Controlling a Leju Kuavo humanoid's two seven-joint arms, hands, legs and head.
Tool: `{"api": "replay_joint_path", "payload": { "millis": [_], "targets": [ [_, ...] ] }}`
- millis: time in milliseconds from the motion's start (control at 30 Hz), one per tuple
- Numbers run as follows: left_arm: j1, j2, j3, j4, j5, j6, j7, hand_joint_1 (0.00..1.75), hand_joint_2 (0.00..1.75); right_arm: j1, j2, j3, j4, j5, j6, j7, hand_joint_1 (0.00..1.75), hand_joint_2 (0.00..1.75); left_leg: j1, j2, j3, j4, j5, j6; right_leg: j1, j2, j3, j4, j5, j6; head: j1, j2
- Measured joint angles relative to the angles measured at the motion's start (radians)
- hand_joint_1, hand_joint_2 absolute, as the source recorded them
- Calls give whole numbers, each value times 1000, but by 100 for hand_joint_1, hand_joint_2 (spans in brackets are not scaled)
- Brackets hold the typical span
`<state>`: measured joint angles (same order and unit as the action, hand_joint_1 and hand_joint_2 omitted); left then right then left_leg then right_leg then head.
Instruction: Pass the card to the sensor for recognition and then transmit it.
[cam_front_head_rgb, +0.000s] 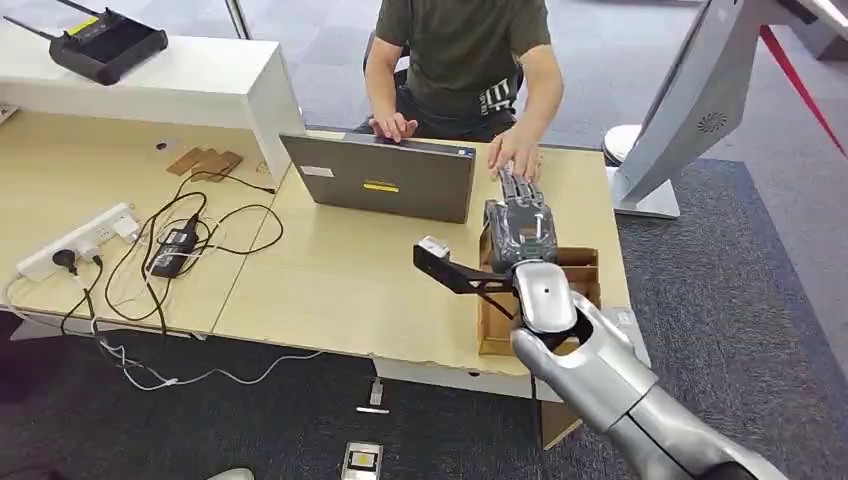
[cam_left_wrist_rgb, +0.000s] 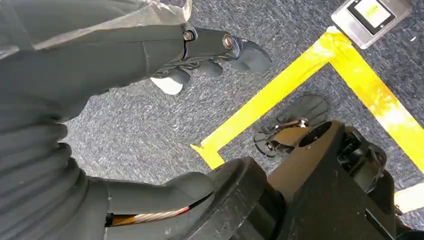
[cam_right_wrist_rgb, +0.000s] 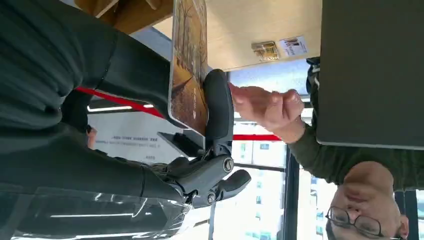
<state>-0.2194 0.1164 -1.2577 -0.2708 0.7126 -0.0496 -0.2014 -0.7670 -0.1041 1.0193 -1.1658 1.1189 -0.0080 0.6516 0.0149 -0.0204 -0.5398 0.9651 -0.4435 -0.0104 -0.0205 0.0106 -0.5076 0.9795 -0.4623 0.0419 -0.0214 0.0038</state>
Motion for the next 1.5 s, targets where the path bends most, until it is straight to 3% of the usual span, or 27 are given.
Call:
{"api": "replay_joint_path", "payload": {
  "millis": [633,667,800,933,1033,1100,1167,1200,1333,1367,1433,1500],
  "targets": [
    [9,6,0,0,6,0,-6,0,175,-15,21,7,55,0,-45,-5,175,175,0,0,0,0,0,0,0,0,0,0,0,0,0,0],
    [9,6,0,0,6,0,-6,0,175,-16,22,7,58,0,-45,-5,0,175,0,0,0,0,0,0,0,0,0,0,0,0,0,0],
    [9,8,0,1,6,0,-6,0,175,-18,22,5,63,-3,-65,-3,0,175,0,0,0,0,0,0,0,0,0,0,0,0,0,0],
    [10,9,0,1,6,0,-6,0,175,-15,21,-4,65,3,-129,14,0,175,0,0,0,0,0,0,0,0,0,0,0,0,0,0],
    [11,11,0,1,7,4,-6,0,175,-4,18,-20,64,15,-239,27,0,175,0,0,0,0,0,0,0,0,0,0,0,0,0,0],
    [14,11,0,2,12,12,-8,0,175,15,11,-41,53,-4,-380,29,0,175,0,0,0,0,0,0,0,0,0,0,0,0,0,0],
    [21,11,0,2,15,23,-10,0,175,49,7,-82,34,-64,-578,-9,0,175,0,0,0,0,0,0,0,0,0,0,0,0,0,0],
    [25,11,0,2,16,29,-13,0,175,75,8,-117,12,-111,-647,-76,0,175,0,0,1,0,0,0,0,0,0,0,0,0,0,0],
    [36,11,0,2,15,43,-18,0,175,203,65,-341,-70,-327,-662,-493,0,175,0,-1,0,1,0,0,0,-1,-1,-1,0,0,0,0],
    [39,11,0,2,15,44,-18,0,175,225,79,-404,-87,-374,-663,-564,0,175,0,-1,0,0,0,0,0,-1,-1,-1,0,0,0,0],
    [46,11,0,2,14,51,-18,0,175,260,98,-517,-125,-452,-663,-643,0,175,0,-1,1,0,0,0,0,-1,-1,-1,0,0,0,0],
    [49,11,0,2,14,59,-21,0,175,298,106,-621,-159,-545,-663,-677,0,175,0,-1,1,0,0,0,0,-1,0,-1,0,0,0,0]
  ]
}}
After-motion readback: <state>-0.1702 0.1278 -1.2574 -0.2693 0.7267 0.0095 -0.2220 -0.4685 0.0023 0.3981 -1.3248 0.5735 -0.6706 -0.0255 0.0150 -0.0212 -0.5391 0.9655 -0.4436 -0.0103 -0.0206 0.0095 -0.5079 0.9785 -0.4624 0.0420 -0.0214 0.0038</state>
